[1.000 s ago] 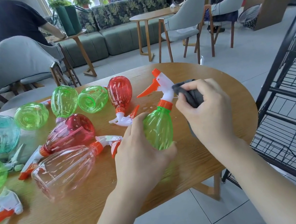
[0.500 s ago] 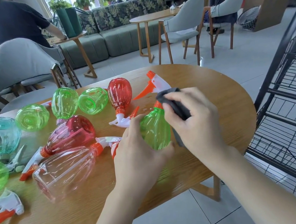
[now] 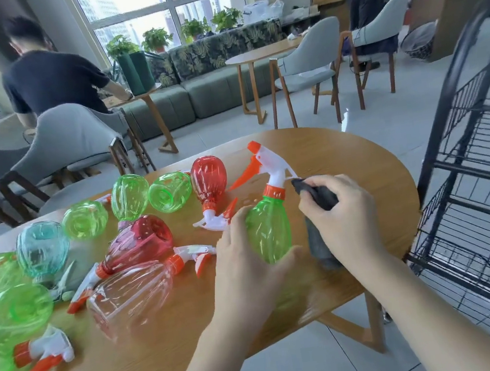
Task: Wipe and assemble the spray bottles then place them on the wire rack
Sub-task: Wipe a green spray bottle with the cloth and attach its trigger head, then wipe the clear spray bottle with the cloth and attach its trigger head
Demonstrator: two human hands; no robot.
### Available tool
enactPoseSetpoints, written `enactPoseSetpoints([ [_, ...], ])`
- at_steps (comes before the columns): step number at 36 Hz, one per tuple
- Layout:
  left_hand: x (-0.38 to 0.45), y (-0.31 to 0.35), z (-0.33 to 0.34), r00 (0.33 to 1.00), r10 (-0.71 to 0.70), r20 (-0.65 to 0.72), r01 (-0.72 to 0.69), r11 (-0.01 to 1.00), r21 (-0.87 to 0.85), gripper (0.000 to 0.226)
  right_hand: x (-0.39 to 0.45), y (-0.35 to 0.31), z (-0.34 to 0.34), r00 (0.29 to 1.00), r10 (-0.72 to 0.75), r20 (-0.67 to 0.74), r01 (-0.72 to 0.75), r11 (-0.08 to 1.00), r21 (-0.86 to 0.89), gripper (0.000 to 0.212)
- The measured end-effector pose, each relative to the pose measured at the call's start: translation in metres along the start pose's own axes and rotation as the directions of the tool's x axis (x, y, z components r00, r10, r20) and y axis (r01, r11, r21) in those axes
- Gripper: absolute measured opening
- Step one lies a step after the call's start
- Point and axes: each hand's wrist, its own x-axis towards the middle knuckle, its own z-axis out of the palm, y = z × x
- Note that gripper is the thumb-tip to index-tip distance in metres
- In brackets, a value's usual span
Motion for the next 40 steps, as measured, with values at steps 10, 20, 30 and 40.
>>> enactPoseSetpoints([
  [10, 0.052, 0.026, 0.055, 0.998, -0.048, 0.041, 0.052, 0.996, -0.077, 0.092, 0.027, 0.028, -0.020, 0.981, 0.194, -0.007, -0.194, 0.981, -0.025, 0.011],
  [20, 0.153, 0.035, 0.121, 0.999, -0.042, 0.013, 0.044, 0.971, -0.234, 0.090, 0.056, 0.061, -0.026, 0.965, 0.262, -0.005, -0.261, 0.963, 0.061, 0.013],
  [30, 0.238, 0.031, 0.163, 0.999, -0.053, 0.013, 0.054, 0.967, -0.250, 0.091, 0.072, 0.088, -0.023, 0.949, 0.314, 0.038, -0.315, 0.948, 0.036, 0.008],
  [40, 0.271, 0.035, 0.176, 0.992, -0.117, 0.038, 0.123, 0.963, -0.238, 0.100, 0.082, 0.104, -0.024, 0.930, 0.360, 0.076, -0.363, 0.931, 0.032, 0.011],
])
